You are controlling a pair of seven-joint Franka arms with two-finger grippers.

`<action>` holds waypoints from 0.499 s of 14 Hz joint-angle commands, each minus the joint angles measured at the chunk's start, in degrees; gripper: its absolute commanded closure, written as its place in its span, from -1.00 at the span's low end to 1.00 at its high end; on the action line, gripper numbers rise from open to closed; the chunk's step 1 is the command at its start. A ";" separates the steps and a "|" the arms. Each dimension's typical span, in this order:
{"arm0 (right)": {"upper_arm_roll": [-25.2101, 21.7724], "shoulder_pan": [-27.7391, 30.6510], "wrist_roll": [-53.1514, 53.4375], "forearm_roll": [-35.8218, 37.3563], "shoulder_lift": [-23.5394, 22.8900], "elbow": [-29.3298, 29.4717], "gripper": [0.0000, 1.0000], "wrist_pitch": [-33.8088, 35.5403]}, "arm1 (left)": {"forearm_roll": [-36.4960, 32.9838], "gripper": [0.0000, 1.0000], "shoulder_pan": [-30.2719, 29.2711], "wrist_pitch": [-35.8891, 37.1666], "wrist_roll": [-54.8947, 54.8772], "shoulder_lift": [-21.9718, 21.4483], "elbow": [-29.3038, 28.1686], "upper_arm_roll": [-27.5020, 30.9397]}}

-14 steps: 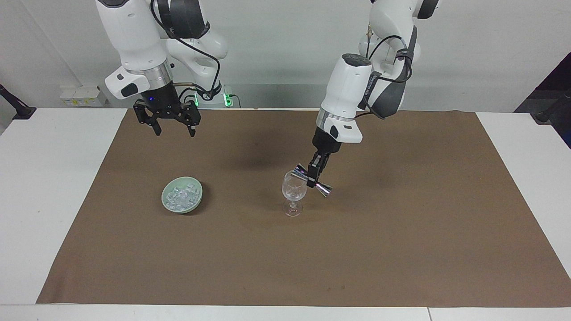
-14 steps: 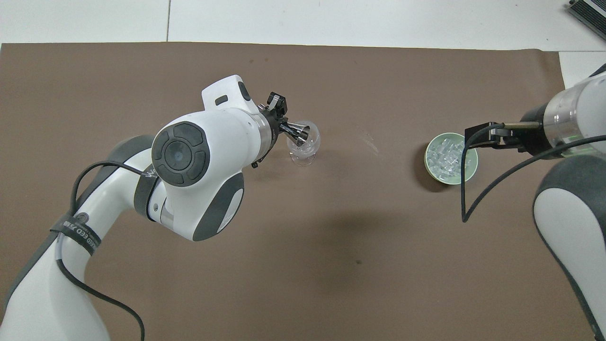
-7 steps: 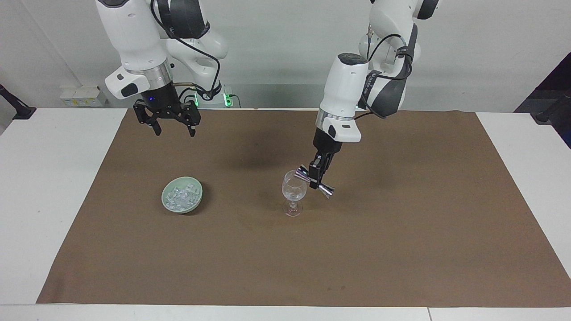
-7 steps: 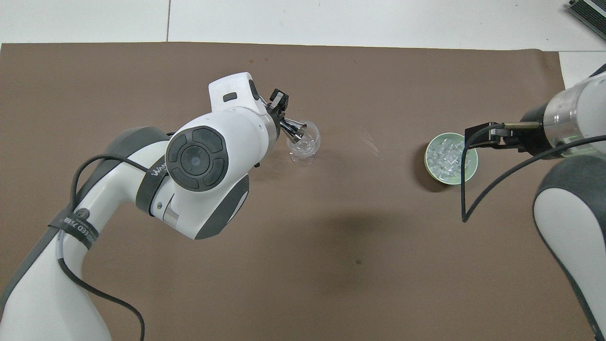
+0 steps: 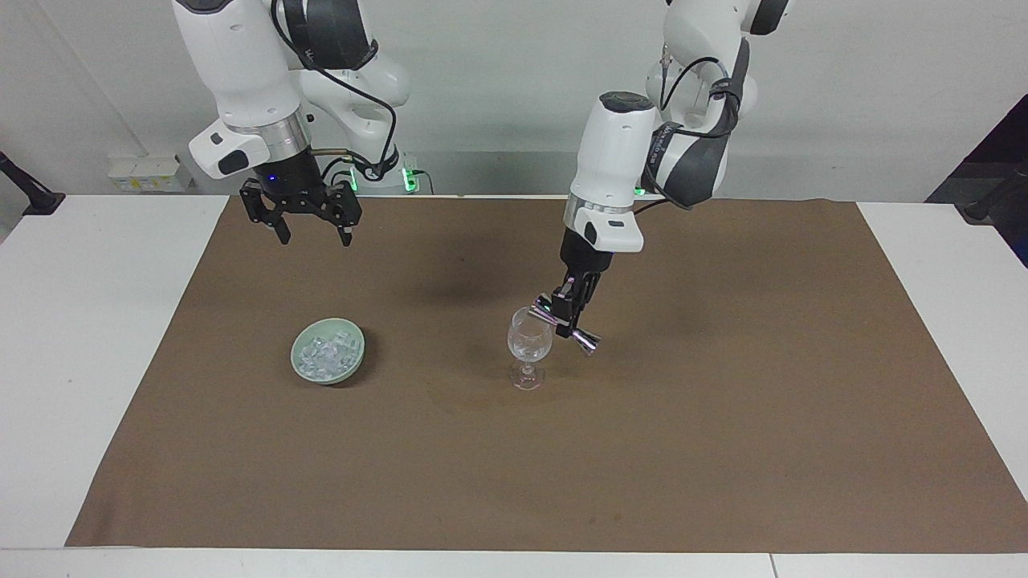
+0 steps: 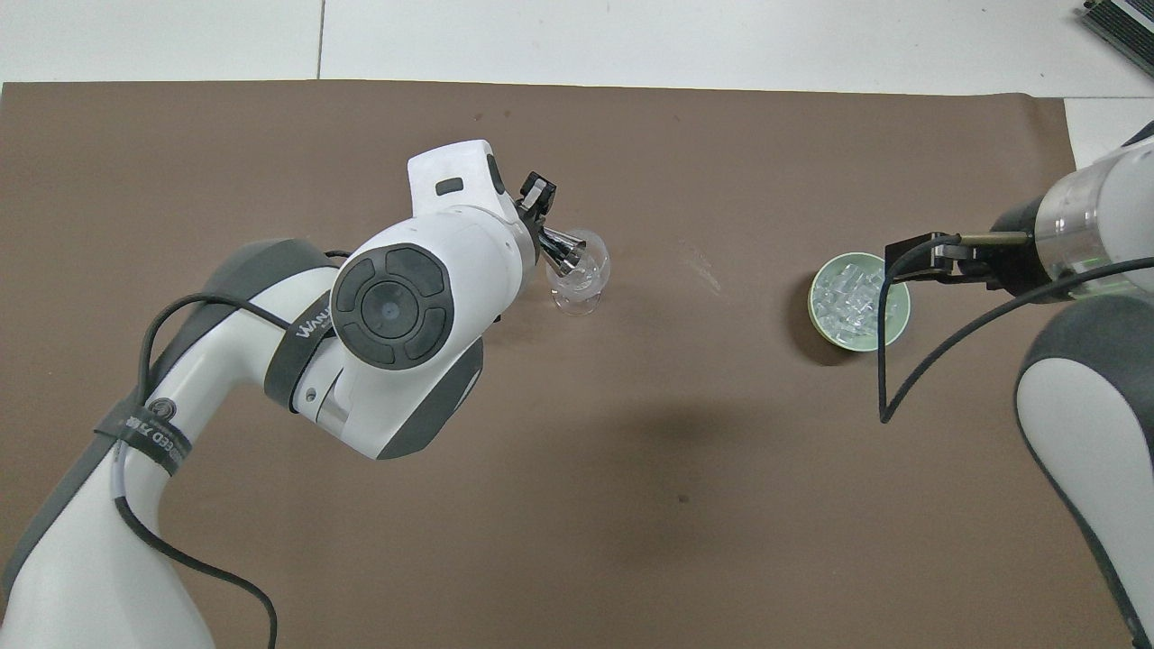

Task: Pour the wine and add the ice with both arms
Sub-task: 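Tilt the dark cup over the clear glass to pour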

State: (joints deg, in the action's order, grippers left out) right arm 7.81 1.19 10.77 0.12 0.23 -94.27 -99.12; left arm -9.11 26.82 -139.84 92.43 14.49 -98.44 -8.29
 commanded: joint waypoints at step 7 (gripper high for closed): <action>0.46 1.19 -1.28 -1.35 0.39 -0.03 -1.00 0.24 | -3.11 1.00 1.57 2.38 0.73 2.29 4.23 1.08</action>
State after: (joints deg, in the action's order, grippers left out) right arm 7.81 1.19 10.77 0.12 0.23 -94.27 -99.12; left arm -10.42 27.28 -139.39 92.43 16.04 -96.28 -8.18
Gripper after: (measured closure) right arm 0.000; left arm 0.771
